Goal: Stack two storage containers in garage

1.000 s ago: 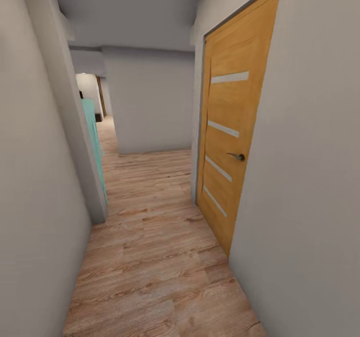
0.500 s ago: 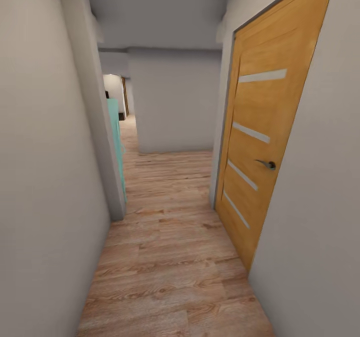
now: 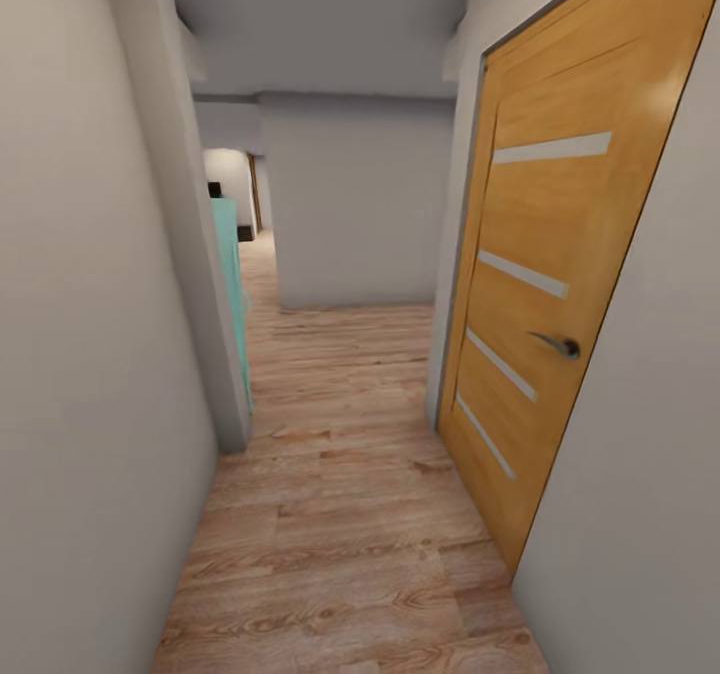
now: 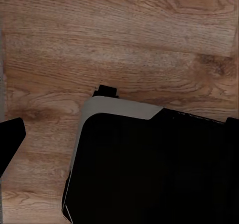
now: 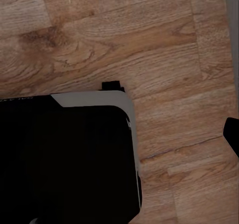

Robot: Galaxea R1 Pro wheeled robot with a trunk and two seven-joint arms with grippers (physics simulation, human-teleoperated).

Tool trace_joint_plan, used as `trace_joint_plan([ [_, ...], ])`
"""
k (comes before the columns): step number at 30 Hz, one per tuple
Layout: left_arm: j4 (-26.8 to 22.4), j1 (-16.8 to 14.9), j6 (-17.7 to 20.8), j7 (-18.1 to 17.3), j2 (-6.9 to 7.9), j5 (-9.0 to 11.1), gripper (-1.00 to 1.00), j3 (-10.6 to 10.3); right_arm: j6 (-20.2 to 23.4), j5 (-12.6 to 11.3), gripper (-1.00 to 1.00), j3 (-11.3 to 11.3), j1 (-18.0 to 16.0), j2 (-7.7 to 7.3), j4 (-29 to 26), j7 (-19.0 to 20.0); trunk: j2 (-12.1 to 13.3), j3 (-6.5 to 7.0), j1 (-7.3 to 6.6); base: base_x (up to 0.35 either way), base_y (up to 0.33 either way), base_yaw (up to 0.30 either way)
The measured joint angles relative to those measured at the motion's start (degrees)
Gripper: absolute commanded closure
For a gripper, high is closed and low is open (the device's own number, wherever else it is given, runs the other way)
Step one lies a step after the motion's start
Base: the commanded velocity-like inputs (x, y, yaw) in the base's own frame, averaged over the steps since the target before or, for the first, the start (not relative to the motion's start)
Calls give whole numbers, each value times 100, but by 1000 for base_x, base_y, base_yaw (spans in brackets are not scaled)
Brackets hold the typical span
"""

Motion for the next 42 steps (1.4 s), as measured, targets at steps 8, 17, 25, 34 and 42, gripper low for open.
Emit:
trace_joint_plan([
  [8,0,0,-1,1,12,0,-100,0,3,5,-100,12,0,5,0,0,0,0,0,323,0,0],
  [17,0,0,-1,9,12,0,-100,0,2,5,-100,16,0,10,0,1,0,0,0,323,0,0],
  [25,0,0,-1,10,0,0,-100,0,-3,5,-100,16,0,9,0,0,0,-2,0,323,0,23],
  [34,0,0,-1,8,-5,0,-100,0,-5,4,-100,16,0,-3,0,0,0,-30,0,323,0,100],
  [42,0,0,-1,8,-5,0,-100,0,-5,4,-100,16,0,-4,0,0,0,-32,0,323,0,6],
])
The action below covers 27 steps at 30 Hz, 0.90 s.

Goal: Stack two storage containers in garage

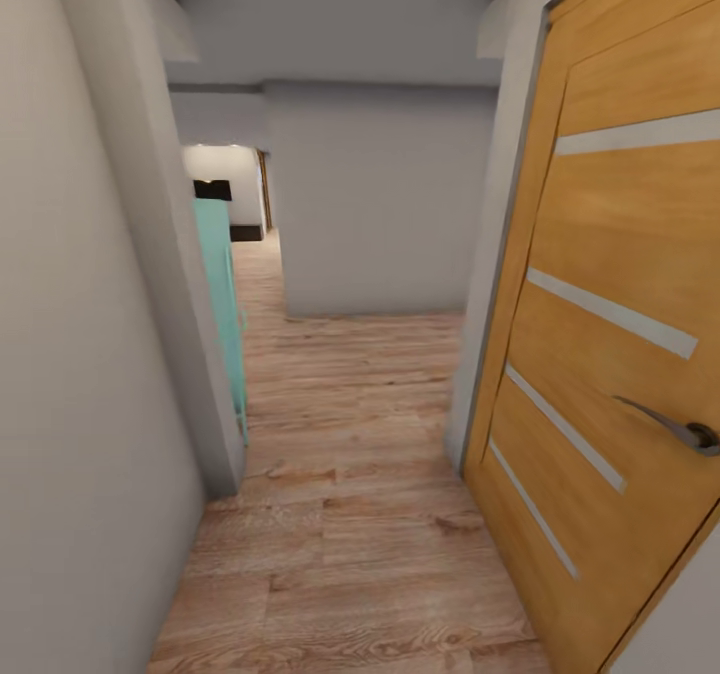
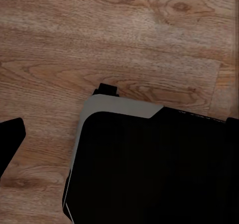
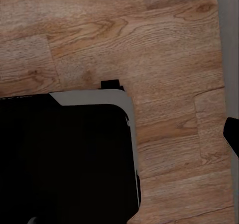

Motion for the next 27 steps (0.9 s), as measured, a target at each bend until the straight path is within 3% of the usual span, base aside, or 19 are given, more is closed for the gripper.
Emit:
trace_joint_plan([
  [27,0,0,0,2,3,0,-100,0,0,1,-100,0,0,0,0,0,0,0,0,323,0,0],
])
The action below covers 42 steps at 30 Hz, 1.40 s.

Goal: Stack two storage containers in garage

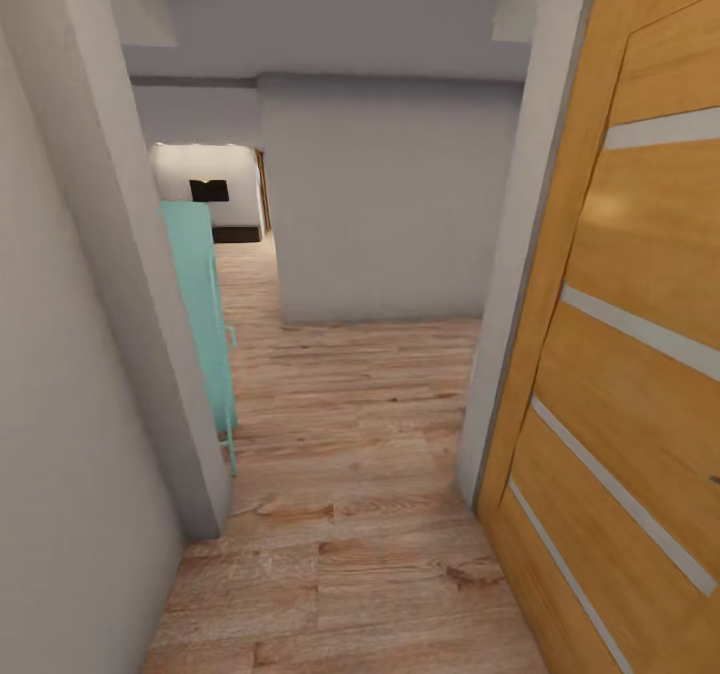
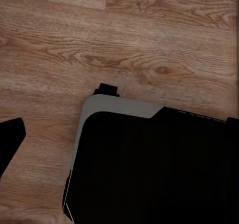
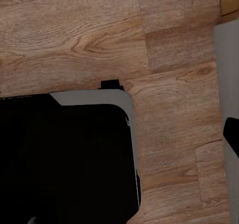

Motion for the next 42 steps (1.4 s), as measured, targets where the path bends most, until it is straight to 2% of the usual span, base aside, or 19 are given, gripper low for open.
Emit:
trace_joint_plan([
  [29,0,0,1,1,2,0,-100,0,3,-3,-100,-4,0,0,0,0,0,0,0,323,0,0],
  [36,0,0,0,1,6,0,-100,0,55,-26,-100,-40,0,80,0,0,0,0,0,323,0,0],
  [42,0,0,0,1,8,0,-100,0,54,-26,-100,-51,0,66,0,0,0,0,0,323,0,0],
])
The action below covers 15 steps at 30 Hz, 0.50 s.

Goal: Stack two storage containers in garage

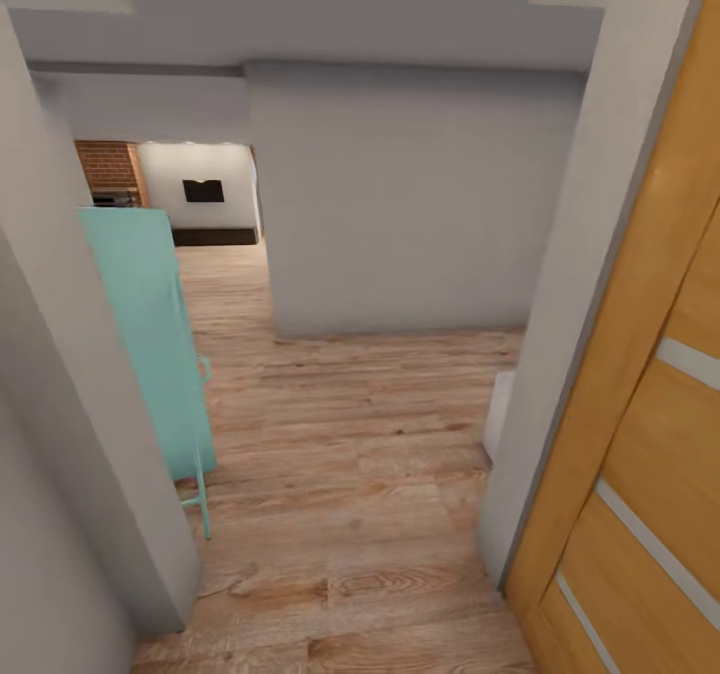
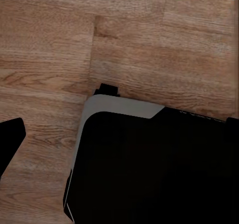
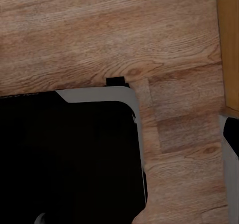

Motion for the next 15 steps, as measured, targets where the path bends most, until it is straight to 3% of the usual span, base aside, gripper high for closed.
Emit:
trace_joint_plan([
  [15,0,0,7,0,4,0,-100,0,-70,-10,-100,-12,0,-17,0,0,0,0,0,323,0,0],
])
